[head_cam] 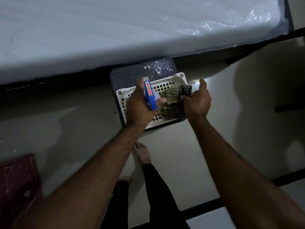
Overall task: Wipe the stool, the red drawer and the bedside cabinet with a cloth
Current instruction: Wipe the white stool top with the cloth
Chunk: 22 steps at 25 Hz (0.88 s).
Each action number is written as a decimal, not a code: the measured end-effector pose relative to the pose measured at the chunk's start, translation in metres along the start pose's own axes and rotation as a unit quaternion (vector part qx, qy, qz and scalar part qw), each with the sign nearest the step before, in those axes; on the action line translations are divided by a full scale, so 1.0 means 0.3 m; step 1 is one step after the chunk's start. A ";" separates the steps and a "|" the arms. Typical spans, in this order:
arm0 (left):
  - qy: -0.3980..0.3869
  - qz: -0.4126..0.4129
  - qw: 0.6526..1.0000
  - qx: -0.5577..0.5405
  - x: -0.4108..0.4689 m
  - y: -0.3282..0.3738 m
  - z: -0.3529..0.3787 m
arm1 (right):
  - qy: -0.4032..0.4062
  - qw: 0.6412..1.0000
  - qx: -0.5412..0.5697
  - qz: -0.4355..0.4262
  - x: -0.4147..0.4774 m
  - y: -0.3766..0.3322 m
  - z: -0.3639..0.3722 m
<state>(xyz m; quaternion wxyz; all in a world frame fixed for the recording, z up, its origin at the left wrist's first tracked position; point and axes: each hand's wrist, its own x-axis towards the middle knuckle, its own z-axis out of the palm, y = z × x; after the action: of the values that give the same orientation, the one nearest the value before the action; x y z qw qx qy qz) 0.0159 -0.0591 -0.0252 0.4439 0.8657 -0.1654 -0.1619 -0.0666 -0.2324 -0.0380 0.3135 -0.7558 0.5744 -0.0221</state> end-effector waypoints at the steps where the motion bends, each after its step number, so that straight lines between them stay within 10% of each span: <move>1: 0.001 -0.003 1.000 0.000 0.004 -0.002 0.006 | -0.006 1.000 0.015 -0.006 -0.004 -0.004 -0.006; 14: 0.039 -0.019 0.999 -0.014 -0.012 -0.001 0.035 | -0.082 0.951 0.274 0.117 -0.130 0.003 0.024; 22: 0.034 -0.023 0.999 -0.018 -0.004 -0.009 0.040 | -0.092 0.859 0.468 0.185 -0.170 -0.003 0.067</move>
<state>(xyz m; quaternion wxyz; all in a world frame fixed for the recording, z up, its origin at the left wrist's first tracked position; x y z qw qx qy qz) 0.0100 -0.0657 -0.0339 0.4609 0.8661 -0.1273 -0.1458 -0.0753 -0.1782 -0.0370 0.6800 -0.3981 0.5944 -0.1607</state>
